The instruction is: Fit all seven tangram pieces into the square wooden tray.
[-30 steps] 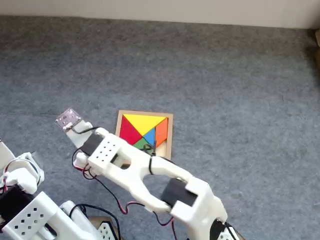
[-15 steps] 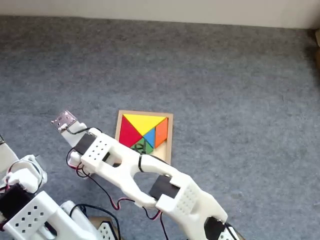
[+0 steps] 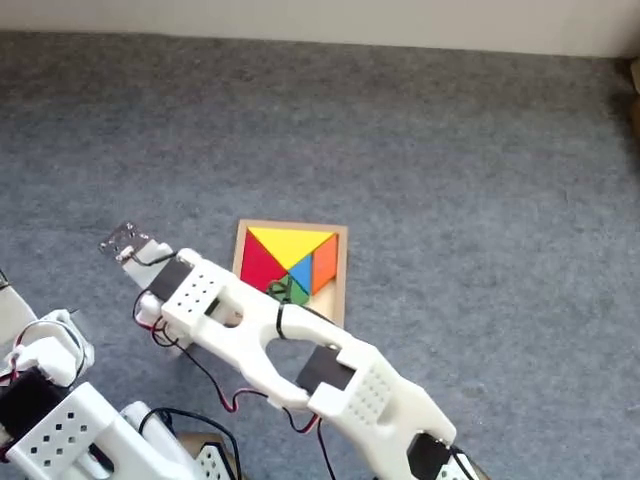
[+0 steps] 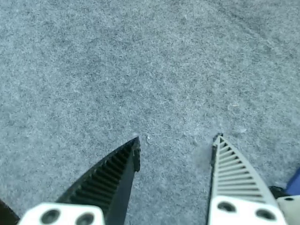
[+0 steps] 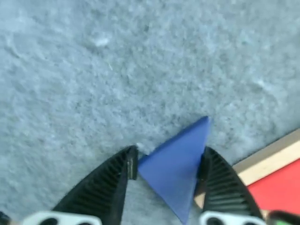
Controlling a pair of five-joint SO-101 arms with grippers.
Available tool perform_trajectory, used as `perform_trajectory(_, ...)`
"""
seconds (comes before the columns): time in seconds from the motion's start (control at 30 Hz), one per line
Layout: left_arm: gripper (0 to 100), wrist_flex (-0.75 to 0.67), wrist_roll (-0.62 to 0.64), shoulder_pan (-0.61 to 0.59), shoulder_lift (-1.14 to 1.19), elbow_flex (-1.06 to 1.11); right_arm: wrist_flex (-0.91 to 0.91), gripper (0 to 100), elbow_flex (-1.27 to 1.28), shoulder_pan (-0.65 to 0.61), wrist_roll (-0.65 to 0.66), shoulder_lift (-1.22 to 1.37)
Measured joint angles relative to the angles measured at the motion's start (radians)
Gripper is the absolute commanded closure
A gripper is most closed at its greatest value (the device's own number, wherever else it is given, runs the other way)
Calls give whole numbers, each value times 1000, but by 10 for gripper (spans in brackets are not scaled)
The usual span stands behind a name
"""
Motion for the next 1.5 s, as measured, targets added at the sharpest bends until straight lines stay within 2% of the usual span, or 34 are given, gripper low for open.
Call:
perform_trajectory(0.37, 750, 0, 0, 0, 0, 0, 48, 903, -28, 32, 58, 0)
perform_trajectory(0.97, 750, 0, 3, 0, 0, 0, 89, 899, 84, 29, 58, -259)
perform_trajectory(1.2, 749, 0, 63, 0, 0, 0, 95, 777, 186, 6, 58, -265)
perform_trajectory(1.5, 748, 0, 63, 0, -2, 31, 66, 777, 215, -11, 58, -203)
